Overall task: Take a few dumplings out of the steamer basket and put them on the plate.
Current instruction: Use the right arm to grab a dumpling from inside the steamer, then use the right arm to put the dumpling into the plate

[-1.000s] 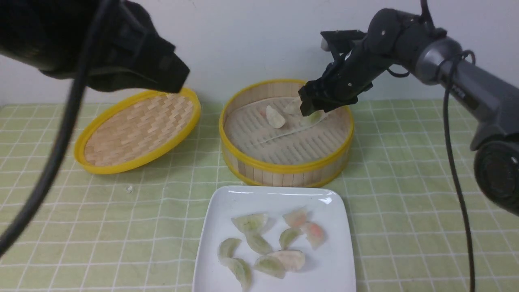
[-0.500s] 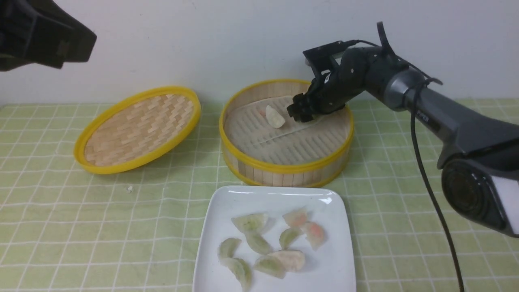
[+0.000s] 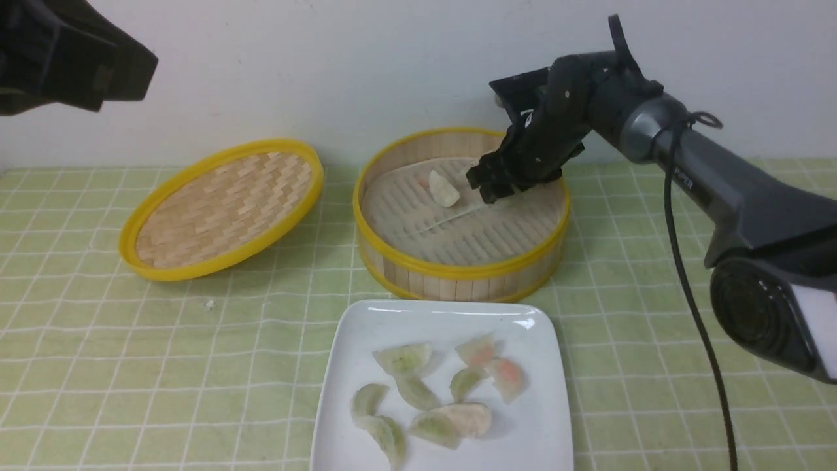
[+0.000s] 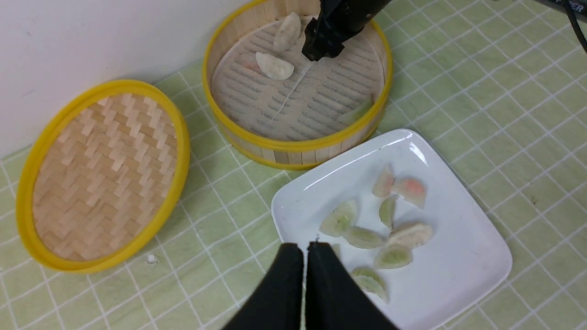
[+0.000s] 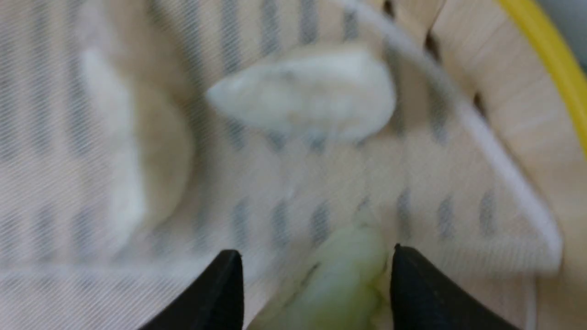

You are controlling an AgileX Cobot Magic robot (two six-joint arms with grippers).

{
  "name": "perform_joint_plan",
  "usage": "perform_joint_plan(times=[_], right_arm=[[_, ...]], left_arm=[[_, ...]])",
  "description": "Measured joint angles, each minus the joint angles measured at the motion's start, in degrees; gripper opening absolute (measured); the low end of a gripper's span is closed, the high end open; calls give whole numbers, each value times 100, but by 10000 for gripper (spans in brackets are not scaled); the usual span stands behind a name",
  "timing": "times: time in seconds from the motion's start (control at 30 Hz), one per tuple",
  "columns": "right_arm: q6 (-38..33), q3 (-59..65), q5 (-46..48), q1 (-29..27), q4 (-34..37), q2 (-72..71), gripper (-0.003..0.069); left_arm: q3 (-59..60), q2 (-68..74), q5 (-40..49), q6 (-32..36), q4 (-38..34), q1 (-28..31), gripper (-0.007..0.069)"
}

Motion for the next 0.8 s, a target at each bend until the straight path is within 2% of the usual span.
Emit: perform_joint_plan(times=[0.1, 0.27, 0.37, 0.53, 0.63, 0.8], right_arm=[[-102, -175, 348, 0, 278, -218, 377], [-109, -153, 420, 6, 754, -768, 377], [-91, 338, 427, 26, 964, -1404, 377], [-264, 2668, 416, 282, 1005, -3225, 377], [-405, 4395, 405, 728, 1047, -4193, 377], [-183, 6236, -98, 1252, 1077, -4640, 377]], left_arm=[[0, 0, 0, 0, 0, 0, -6], [0, -3, 0, 14, -10, 0, -6], [0, -3, 0, 21, -5, 0, -6], [0, -3, 0, 36, -5, 0, -6], [98, -7, 0, 41, -5, 0, -6], [462, -7, 0, 48, -5, 0, -6]])
